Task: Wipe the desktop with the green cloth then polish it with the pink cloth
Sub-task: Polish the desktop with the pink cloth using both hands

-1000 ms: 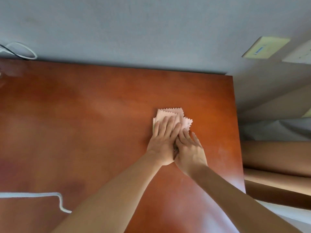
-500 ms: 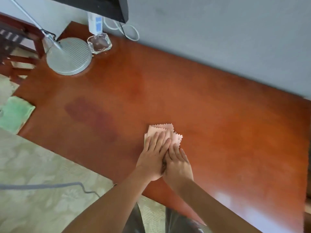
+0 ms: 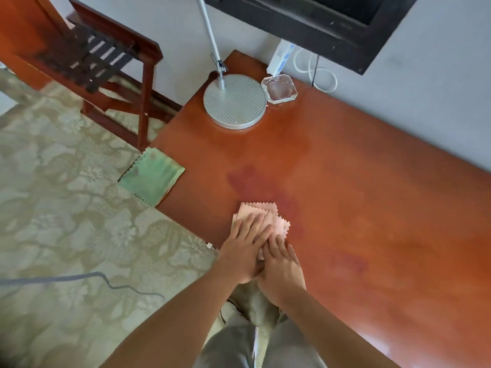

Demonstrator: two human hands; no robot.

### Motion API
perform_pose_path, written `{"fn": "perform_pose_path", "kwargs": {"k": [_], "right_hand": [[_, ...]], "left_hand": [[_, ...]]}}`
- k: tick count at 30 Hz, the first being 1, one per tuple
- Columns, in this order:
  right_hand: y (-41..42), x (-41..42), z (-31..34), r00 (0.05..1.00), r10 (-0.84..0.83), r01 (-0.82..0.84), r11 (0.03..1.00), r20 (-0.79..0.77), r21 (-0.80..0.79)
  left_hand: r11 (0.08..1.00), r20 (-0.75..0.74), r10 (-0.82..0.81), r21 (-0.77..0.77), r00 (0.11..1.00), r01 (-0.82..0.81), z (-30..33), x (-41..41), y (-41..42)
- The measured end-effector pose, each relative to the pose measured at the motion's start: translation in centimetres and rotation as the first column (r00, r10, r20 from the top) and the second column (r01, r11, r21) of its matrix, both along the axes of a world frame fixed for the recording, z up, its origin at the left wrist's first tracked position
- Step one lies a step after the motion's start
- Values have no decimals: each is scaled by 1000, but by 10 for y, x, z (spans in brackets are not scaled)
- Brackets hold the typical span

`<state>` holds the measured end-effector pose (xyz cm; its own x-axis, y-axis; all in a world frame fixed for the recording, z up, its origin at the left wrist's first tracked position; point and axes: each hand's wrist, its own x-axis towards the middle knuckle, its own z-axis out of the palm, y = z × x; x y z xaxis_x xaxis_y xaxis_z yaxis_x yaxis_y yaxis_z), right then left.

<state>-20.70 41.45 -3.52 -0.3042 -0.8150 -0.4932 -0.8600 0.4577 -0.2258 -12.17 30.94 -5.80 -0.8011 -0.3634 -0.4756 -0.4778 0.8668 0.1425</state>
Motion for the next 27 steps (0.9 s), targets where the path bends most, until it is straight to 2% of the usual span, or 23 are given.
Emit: {"fn": "perform_pose_path", "kwargs": {"k": [5,10,15,22,27], "right_hand": [[-44,11,-5,996,62,-58,997,-71,54],[-93,8,-7,992,80,-79,997,-96,20],[-151,7,-13,995,19,-23,999,-100,-35],[-243,5,-17,999,-5,0,995,-51,-95],[-293,7,-14,998,-66,63,993,-23,-103]], "left_hand": [[1000,-5,-9,23,1000,9,6,9,-44],[999,11,12,31,1000,-12,8,6,-96],[999,26,-31,16,999,30,9,-3,-161],[997,129,-77,23,989,75,19,-11,-260],[995,122,-96,39,988,92,21,-13,-310]]}}
